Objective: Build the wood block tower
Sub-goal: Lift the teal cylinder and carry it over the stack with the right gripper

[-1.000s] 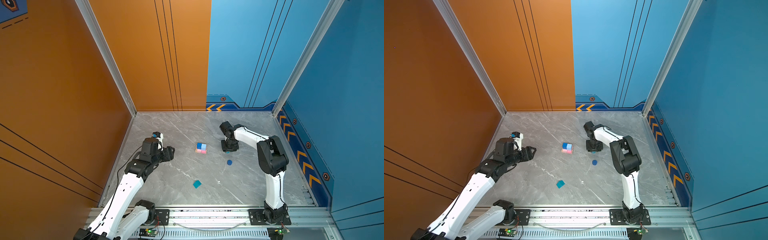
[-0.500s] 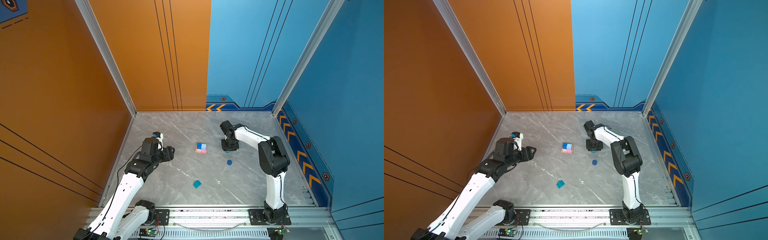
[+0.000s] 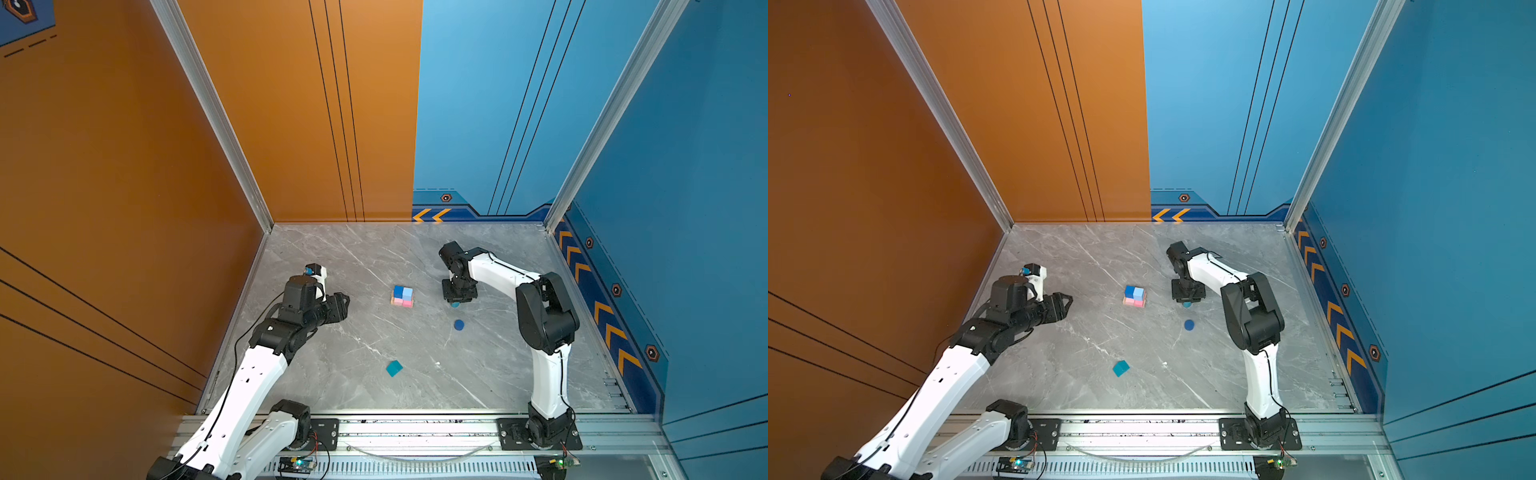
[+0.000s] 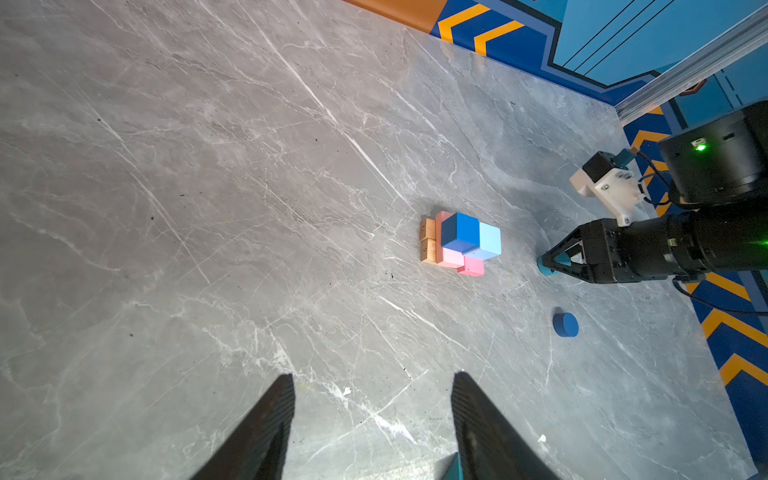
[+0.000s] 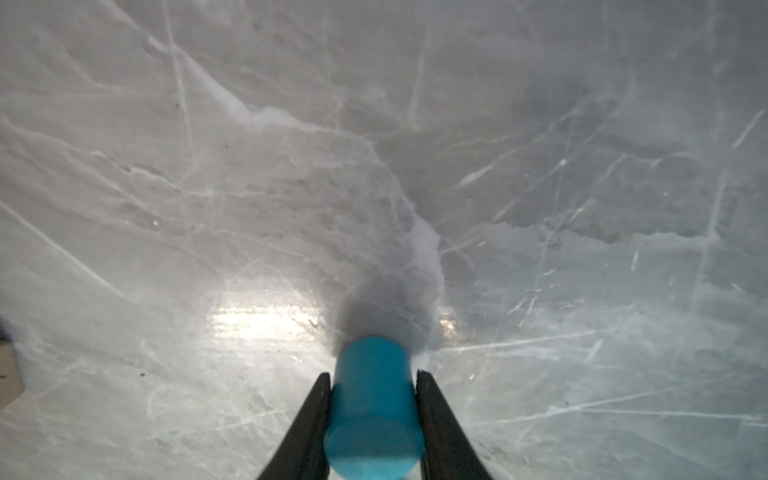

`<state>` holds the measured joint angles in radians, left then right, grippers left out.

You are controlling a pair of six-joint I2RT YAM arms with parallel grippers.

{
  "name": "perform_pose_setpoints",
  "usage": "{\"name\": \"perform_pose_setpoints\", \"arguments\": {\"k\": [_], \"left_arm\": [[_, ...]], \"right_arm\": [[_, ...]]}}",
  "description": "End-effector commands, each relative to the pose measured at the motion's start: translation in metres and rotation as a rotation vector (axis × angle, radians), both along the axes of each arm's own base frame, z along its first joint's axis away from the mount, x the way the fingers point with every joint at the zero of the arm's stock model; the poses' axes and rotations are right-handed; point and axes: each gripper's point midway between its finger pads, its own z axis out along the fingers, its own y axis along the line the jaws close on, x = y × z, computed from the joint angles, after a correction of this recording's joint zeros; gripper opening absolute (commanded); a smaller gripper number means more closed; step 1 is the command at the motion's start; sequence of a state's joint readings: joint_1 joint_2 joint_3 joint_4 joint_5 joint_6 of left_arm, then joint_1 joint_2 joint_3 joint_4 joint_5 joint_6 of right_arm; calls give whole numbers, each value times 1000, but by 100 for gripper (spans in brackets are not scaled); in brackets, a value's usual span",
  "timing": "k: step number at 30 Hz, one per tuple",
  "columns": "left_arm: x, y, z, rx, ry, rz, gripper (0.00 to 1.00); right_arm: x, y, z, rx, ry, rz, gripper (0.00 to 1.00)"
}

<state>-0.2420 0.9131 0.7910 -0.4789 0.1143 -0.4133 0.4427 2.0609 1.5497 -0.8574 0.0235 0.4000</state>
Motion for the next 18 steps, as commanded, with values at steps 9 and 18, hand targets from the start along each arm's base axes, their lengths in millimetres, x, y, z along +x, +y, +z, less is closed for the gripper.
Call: {"name": "perform_pose_setpoints", "arguments": {"k": [9,18], "left_arm": [[0,-1,-2,-24,0,-6,62],[-1,-2,-2,-26,-2,-7,63]], "right_arm": [[5,46,77,11,-106,104,32],[13,98,96,-5,-136,209,32]]}}
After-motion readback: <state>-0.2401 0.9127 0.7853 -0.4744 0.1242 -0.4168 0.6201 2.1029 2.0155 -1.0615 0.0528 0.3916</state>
